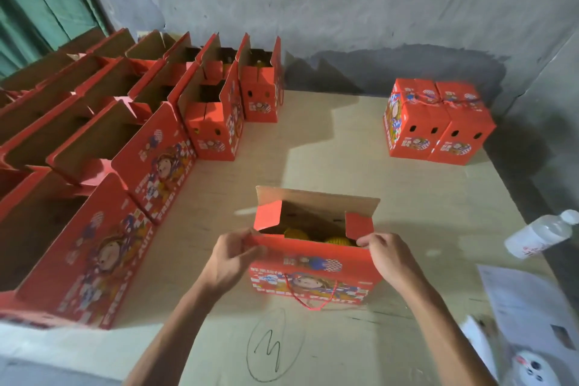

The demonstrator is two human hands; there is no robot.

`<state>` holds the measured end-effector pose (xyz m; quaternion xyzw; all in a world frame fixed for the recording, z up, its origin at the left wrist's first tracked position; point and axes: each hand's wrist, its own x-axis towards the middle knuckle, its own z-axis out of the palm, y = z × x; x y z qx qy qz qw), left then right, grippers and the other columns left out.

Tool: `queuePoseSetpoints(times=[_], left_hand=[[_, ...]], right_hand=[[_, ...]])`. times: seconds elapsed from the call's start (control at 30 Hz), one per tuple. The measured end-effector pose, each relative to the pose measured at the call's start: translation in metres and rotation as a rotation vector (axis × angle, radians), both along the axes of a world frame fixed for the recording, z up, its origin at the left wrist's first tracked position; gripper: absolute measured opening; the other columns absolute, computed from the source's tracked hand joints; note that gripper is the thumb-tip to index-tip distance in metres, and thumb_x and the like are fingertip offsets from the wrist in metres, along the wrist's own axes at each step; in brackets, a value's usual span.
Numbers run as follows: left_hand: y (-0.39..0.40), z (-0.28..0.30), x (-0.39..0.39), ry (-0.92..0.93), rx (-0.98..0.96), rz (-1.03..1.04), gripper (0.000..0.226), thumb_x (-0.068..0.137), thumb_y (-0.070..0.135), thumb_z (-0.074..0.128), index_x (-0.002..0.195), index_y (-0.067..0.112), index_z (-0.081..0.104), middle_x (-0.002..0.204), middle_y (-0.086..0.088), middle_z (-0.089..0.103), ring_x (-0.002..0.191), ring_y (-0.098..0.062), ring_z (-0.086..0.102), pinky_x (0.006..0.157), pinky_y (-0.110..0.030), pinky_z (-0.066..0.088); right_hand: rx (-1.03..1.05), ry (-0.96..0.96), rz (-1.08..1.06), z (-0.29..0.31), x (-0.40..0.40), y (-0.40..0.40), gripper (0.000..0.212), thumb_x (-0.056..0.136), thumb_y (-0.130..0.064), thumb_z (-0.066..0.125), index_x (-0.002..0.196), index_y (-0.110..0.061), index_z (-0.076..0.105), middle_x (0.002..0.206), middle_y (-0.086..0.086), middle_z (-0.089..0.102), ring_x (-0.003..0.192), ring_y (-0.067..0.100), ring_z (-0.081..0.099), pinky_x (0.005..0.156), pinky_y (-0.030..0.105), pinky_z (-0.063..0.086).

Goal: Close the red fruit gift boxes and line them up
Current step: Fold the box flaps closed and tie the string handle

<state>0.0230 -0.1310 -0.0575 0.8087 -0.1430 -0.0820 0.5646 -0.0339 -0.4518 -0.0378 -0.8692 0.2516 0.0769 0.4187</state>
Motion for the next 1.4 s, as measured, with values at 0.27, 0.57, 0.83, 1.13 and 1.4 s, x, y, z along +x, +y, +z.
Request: queuePoseSetpoints(times=[0.27,0.57,0.83,1.13,1.4], left_hand=[[-0.027,0.001,-0.016,-0.068,0.036,0.260,0.038,0.086,0.059,0.059,0.110,0.031,0.066,0.085,0.021,0.072,0.081,-0.001,0.069,0.069,-0.021,0.052],[-0.031,0.012,-0.002,-0.148,0.127,0.305,0.036,0.095,0.058,0.055,0.094,0.027,0.074,0.095,0.013,0.073,0.086,-0.001,0.069,0.075,-0.031,0.057],[-0.023,0.059,0.053,0.387,-0.029,0.125,0.027,0.107,0.025,0.051,0.112,0.006,0.069,0.109,-0.011,0.077,0.092,-0.028,0.076,0.081,-0.045,0.061],[-0.047,0.042,0.057,0.665,0.120,0.100,0.026,0.106,0.012,0.047,0.121,0.003,0.066,0.108,-0.017,0.074,0.077,-0.023,0.070,0.065,-0.035,0.061],[-0.036,0.030,0.039,0.496,-0.108,0.191,0.058,0.097,0.044,0.066,0.147,0.030,0.040,0.118,-0.008,0.071,0.106,-0.022,0.071,0.084,-0.055,0.062]], right_hand=[[-0.059,-0.589,-0.247,-0.020,-0.035,0.021,0.044,0.092,-0.058,0.064,0.120,-0.024,0.062,0.102,-0.014,0.074,0.094,0.001,0.069,0.083,0.029,0.054],[0.101,-0.780,-0.275,-0.024,-0.037,0.018,0.045,0.101,-0.042,0.061,0.139,-0.023,0.049,0.131,-0.006,0.065,0.112,0.007,0.066,0.092,0.024,0.054],[0.623,-0.245,-0.351,0.012,0.011,-0.020,0.053,0.097,-0.021,0.071,0.144,-0.016,0.046,0.133,0.010,0.060,0.090,0.028,0.077,0.070,0.041,0.065],[0.483,-0.272,-0.112,-0.016,0.018,-0.012,0.060,0.092,-0.050,0.071,0.144,-0.041,0.043,0.145,0.003,0.042,0.086,0.028,0.078,0.084,0.038,0.063],[0.586,-0.464,-0.219,-0.039,0.003,-0.009,0.038,0.090,-0.058,0.061,0.112,-0.029,0.070,0.111,-0.001,0.074,0.090,0.027,0.078,0.069,0.026,0.061]])
